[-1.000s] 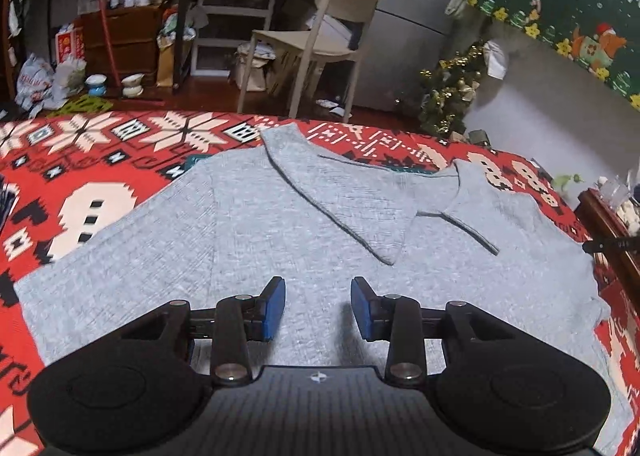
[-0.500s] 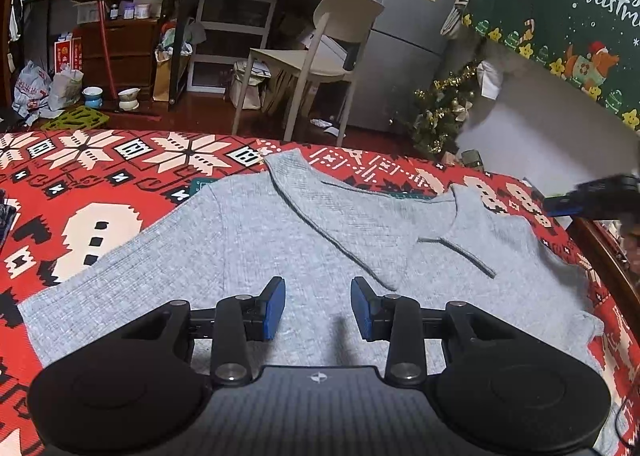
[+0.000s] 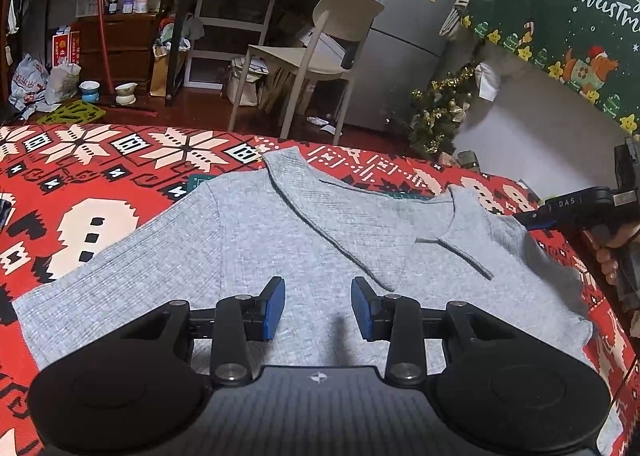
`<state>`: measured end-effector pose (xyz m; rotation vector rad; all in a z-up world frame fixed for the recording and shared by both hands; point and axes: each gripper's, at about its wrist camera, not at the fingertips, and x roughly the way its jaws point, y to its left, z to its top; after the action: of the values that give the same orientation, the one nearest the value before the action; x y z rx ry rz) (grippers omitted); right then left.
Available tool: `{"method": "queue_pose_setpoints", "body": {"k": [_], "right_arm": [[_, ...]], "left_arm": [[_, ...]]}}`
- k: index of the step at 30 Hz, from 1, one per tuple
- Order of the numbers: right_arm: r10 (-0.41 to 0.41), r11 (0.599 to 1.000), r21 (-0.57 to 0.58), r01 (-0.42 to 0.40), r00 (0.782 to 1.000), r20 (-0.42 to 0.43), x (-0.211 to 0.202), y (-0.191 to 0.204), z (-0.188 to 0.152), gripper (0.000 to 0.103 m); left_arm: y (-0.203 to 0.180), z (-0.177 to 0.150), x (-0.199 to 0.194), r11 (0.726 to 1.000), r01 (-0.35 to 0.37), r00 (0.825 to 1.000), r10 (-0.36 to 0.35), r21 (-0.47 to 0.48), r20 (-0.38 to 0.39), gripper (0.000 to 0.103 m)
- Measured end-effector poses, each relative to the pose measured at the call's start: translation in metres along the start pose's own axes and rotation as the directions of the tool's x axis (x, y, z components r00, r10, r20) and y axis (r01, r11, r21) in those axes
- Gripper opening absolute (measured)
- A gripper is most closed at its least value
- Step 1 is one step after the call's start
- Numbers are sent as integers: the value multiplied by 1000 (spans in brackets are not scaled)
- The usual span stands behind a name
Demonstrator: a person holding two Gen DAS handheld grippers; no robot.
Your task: Fold clothes
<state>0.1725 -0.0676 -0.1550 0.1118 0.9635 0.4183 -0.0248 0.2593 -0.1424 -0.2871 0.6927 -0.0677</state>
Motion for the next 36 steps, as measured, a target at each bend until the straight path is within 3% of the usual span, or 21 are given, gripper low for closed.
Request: {"method": "queue_pose_setpoints", "body": {"k": [5, 9, 12, 13, 17, 20, 23, 28, 33, 36], "right_arm": [[50, 999, -16, -50, 999, 2, -5, 2, -3, 19], [9, 991, -136, -13, 999, -31, 3, 17, -10, 18], [-42, 972, -231, 35, 999, -24, 9, 30, -18, 1], [-64, 965, -257, 59, 998, -13, 9, 34, -20, 0], [-154, 961, -224, 161, 987, 45, 7, 26, -10, 0], [-210, 958, -192, 212, 977, 36, 12, 9, 0, 0], [-218, 966, -139, 220, 976, 27, 10, -7, 1, 0], [-152, 988, -8, 153, 986, 75, -24, -36, -6, 6], [-217, 975, -37, 218, 976, 37, -64, -69, -34, 25], [-234, 971, -42, 234, 972, 6, -75, -88, -50, 29]], "left_arm": [[-2, -1, 1, 1000, -1, 1000, 1, 10, -7, 37], [-2, -2, 2, 1000, 1, 1000, 0, 18, -17, 37], [-4, -2, 1, 1000, -5, 1000, 6, 29, -14, 37], [-4, -2, 1, 1000, -6, 1000, 7, 29, -13, 37], [-2, -2, 2, 1000, -8, 1000, 8, 16, -18, 37], [-2, -2, 3, 1000, -6, 1000, 7, 16, -23, 37], [-3, -2, 4, 1000, -13, 1000, 14, 28, -28, 37], [-2, -3, 6, 1000, -13, 999, 14, 20, -36, 37], [-3, -1, 4, 1000, -8, 1000, 9, 8, -28, 37], [-3, -1, 3, 1000, -6, 1000, 6, 6, -26, 37]]}}
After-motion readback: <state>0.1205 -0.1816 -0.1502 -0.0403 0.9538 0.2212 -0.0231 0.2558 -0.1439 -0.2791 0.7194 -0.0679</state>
